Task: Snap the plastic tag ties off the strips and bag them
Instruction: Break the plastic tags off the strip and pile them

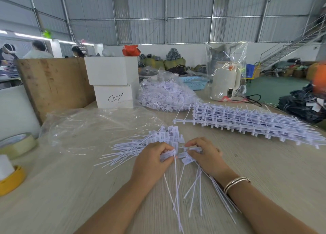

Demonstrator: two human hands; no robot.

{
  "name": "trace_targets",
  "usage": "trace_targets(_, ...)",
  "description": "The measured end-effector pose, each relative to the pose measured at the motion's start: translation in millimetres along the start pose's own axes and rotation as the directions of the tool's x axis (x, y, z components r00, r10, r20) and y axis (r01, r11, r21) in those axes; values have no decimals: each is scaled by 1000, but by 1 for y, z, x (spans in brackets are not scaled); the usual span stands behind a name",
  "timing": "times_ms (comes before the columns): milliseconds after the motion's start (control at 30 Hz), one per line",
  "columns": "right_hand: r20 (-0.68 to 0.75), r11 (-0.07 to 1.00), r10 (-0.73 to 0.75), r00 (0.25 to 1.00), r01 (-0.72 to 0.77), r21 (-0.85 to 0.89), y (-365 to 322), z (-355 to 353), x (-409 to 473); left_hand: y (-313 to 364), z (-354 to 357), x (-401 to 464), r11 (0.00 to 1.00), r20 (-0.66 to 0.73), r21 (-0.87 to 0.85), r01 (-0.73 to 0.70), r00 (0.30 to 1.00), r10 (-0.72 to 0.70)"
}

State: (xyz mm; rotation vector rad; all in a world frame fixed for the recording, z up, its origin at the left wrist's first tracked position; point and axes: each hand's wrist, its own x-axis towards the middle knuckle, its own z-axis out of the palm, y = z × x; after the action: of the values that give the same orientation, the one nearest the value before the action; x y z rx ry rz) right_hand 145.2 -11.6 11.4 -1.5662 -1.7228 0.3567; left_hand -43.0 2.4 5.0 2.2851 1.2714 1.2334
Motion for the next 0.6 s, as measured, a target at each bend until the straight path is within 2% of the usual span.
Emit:
trace_targets(133, -18, 1000, 0, 1000, 0, -16, -2, 1, 1, 2, 2, 1, 999, 2, 41, -16, 1000, 16)
trace_targets(300, -250, 988, -153, 956, 151, -28, -11, -1, -5, 6, 4, -1, 994, 40, 35, -107, 994, 106)
trace_targets(367, -209, 969, -247, 946, 239, -64, -16, 1, -10, 7, 6, 0, 989, 40, 40, -140, 990, 138)
trace_targets(433, -130, 963, -266, 955, 257, -88, -18, 6, -13, 8, 8, 0, 987, 55, 52, -152, 987, 149)
trace_targets(600, 20, 989, -125, 992, 126, -72, -11, 10, -7, 8, 8, 0, 989, 4, 36, -140, 990, 140)
